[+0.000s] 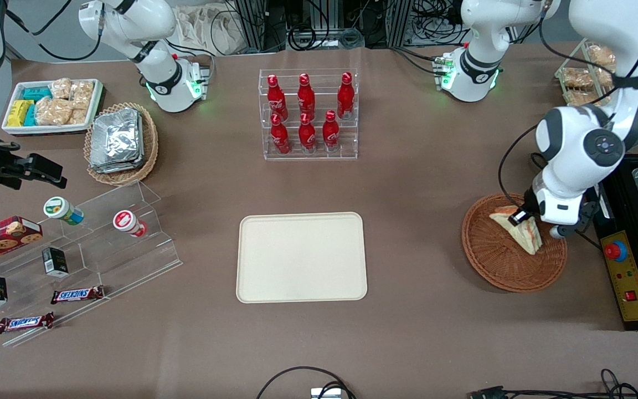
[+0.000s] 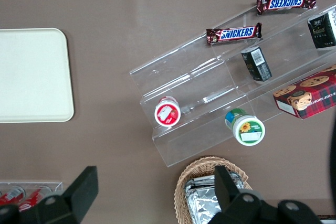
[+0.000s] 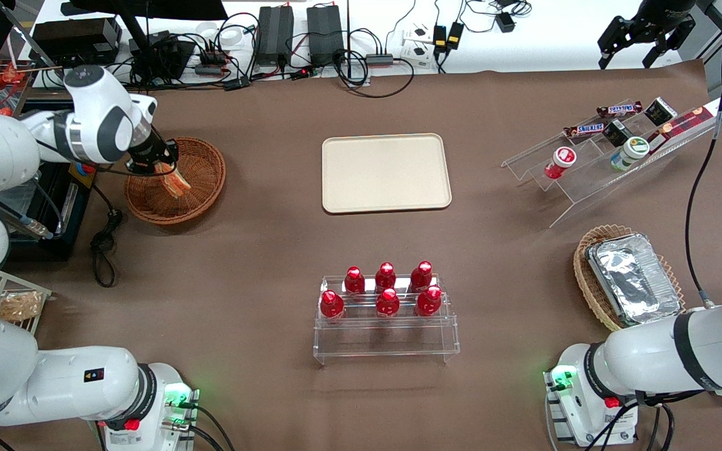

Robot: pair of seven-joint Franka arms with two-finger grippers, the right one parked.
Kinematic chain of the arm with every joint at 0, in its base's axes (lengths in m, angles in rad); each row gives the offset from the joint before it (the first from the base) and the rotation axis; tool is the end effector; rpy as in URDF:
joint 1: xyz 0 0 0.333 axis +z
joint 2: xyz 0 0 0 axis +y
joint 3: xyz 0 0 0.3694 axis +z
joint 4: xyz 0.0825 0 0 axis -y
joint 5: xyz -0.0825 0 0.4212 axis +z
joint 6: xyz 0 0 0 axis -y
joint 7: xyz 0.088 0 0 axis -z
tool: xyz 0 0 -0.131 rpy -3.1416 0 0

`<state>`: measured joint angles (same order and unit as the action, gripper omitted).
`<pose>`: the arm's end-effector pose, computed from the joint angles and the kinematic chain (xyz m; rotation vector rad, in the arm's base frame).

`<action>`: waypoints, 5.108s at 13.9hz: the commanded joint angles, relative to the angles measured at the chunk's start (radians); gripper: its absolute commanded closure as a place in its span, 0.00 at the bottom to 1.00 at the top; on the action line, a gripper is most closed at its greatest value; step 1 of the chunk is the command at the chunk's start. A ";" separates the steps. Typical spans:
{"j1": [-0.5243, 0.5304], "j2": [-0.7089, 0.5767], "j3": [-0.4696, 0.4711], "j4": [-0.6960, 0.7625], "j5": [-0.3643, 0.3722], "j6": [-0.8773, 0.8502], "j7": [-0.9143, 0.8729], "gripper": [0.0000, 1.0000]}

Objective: Place sandwich from basket to tray

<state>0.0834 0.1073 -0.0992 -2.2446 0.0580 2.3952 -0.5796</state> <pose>0.5724 -0.0074 0.3267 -3.0189 -0.8078 -0.0794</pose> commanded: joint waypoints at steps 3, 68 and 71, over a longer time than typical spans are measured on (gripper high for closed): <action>-0.004 -0.035 -0.111 0.141 0.014 -0.195 0.133 1.00; -0.349 0.522 -0.275 1.051 0.382 -0.545 -0.433 0.00; -0.272 0.456 -0.274 1.042 0.330 -0.606 -0.340 0.00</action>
<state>-0.2323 0.6188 -0.3660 -1.1695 0.4190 1.8311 -0.9674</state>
